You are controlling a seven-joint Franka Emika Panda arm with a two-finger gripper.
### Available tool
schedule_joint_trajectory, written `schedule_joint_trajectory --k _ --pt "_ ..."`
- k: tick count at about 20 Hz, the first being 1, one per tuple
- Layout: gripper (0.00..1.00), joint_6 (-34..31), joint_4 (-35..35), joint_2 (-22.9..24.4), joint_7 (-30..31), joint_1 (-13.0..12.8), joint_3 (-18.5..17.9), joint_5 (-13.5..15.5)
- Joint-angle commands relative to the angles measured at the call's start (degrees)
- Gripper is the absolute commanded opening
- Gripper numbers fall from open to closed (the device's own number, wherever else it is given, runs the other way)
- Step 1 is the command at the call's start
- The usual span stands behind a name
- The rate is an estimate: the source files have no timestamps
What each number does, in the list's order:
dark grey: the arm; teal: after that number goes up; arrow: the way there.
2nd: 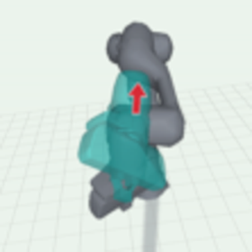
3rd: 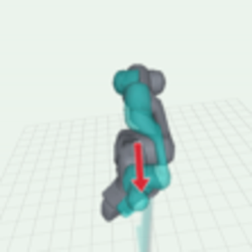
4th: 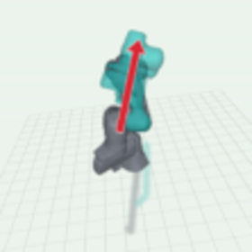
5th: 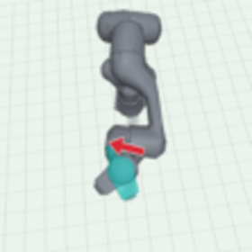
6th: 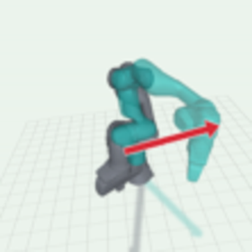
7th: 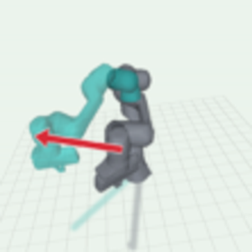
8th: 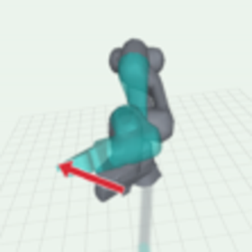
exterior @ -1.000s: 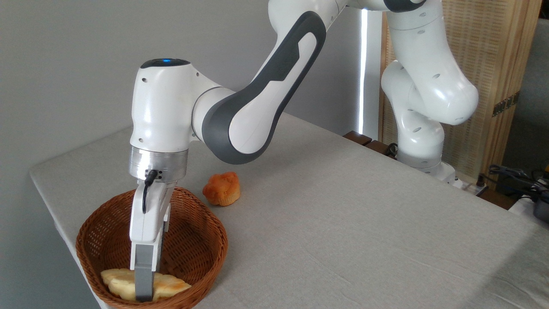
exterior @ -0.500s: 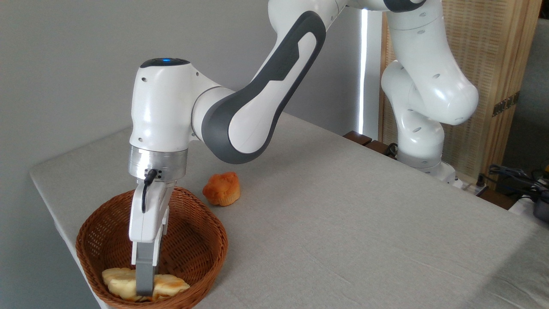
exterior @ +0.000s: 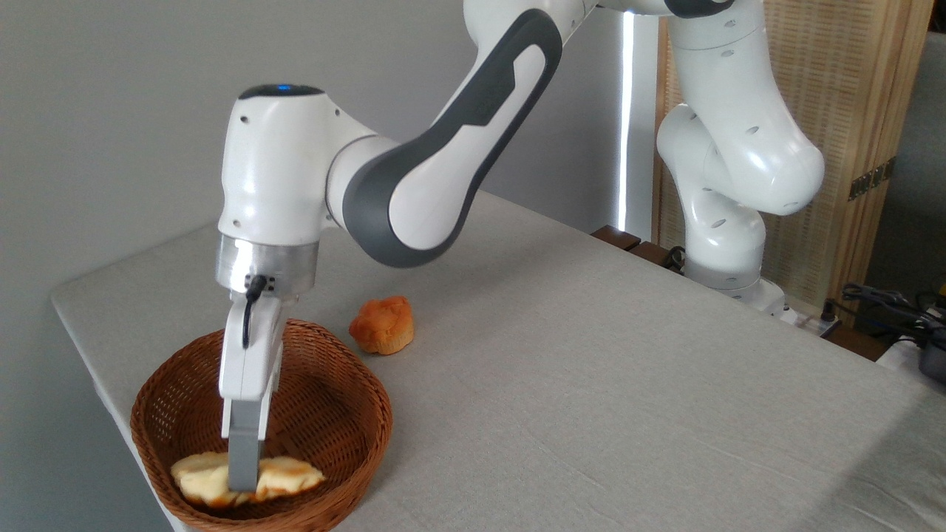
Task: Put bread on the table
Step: 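Lift the bread roll out of the basket and carry it beside the orange bun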
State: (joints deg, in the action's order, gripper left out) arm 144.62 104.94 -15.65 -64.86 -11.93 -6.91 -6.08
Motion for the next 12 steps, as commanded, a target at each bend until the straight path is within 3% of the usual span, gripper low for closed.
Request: schedule_joint_trajectory --k 1,5,7,12 --pt "0.32 -6.53 -0.26 4.48 6.31 -0.29 1.28 -0.16" --pt "0.33 -13.30 -0.26 8.79 12.20 -0.29 1.46 0.02" --pt "0.33 -17.25 -0.26 11.16 14.84 -0.29 1.37 2.02" --pt "0.38 -32.10 0.18 15.73 25.73 -0.37 2.59 3.53"
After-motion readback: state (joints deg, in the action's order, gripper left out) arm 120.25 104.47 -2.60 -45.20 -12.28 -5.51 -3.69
